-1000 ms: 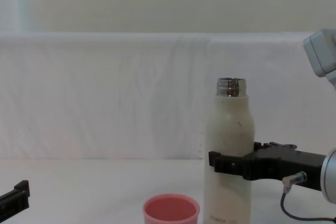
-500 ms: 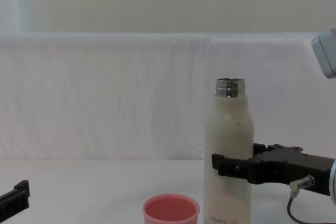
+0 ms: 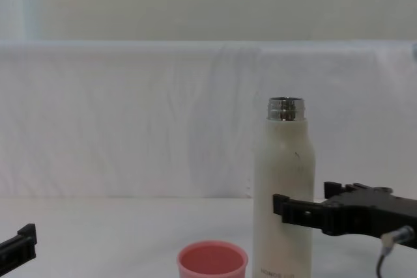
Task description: Grasp the thermos with one hand and pour water into the cup lid.
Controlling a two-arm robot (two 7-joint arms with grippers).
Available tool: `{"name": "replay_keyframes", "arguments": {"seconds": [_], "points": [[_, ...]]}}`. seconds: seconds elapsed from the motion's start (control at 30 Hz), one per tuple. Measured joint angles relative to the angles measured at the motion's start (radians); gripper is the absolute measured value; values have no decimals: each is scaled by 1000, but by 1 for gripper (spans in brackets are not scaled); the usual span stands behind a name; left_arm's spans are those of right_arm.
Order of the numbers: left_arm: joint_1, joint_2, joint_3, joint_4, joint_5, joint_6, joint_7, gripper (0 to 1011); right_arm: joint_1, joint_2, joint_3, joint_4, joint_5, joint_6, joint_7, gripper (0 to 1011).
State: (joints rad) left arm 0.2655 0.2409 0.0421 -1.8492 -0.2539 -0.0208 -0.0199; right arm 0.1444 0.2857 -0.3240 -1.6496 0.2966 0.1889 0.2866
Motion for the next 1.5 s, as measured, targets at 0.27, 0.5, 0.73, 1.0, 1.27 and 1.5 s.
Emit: {"name": "replay_keyframes", "arguments": {"seconds": [0.27, 0.5, 0.73, 1.0, 1.27, 1.5], "points": [[0, 0, 0, 0, 0, 0, 0, 1001, -64, 35, 19, -75, 27, -6, 2, 1001], [0, 0, 0, 0, 0, 0, 0, 1001, -96, 43, -5, -106, 18, -42, 4, 1001], [0, 0, 0, 0, 0, 0, 0, 1001, -103, 26, -32, -95, -6, -83, 0, 1001], [0, 0, 0, 0, 0, 0, 0, 1001, -101, 0, -52, -69, -16, -115, 3, 1002], [0, 0, 0, 0, 0, 0, 0, 1001, -98, -12, -59, -56, -14, -126, 13, 1002], [0, 0, 0, 0, 0, 0, 0, 1001, -97, -11, -58, -57, -13, -125, 13, 1002]]}}
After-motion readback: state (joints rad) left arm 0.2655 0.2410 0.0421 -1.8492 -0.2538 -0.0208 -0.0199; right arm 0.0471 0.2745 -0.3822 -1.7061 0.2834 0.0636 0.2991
